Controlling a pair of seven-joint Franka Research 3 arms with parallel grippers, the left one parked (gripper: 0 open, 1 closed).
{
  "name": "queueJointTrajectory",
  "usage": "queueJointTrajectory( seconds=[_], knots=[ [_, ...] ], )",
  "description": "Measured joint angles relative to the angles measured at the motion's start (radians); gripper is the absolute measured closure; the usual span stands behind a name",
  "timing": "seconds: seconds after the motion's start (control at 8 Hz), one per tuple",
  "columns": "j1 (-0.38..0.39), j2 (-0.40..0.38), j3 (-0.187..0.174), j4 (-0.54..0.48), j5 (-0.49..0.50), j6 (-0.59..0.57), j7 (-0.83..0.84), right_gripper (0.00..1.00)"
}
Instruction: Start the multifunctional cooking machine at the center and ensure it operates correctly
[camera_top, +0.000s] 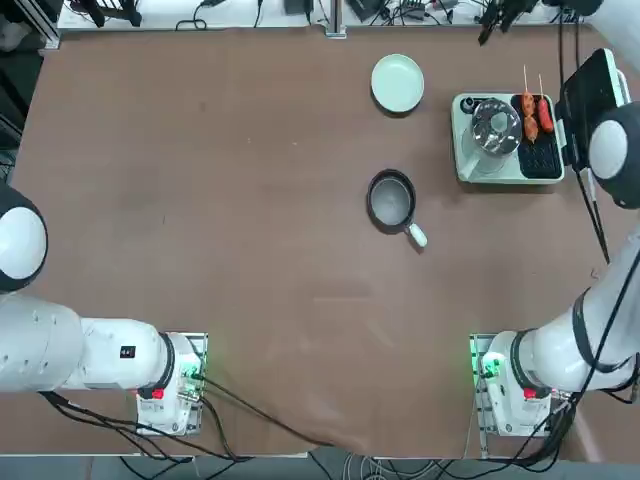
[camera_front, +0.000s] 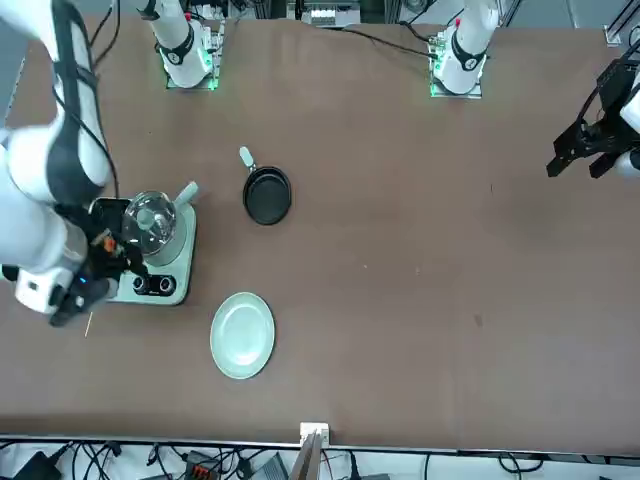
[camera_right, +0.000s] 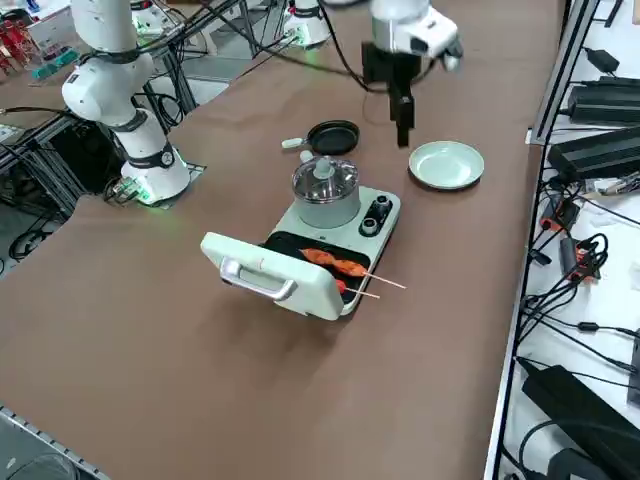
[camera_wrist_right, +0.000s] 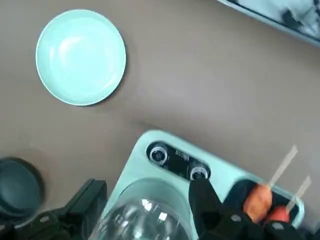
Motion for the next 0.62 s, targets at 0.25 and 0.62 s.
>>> queueJointTrajectory(
  seconds=[0.25, 0.62],
  knots=[
    [-0.002, -0.096, -0.031, -0.011, -0.007, -0.088, 0.151, 0.00],
    [-0.003, -0.259, -0.039, -0.125, -0.076, -0.116, 0.282, 0.00]
  ],
)
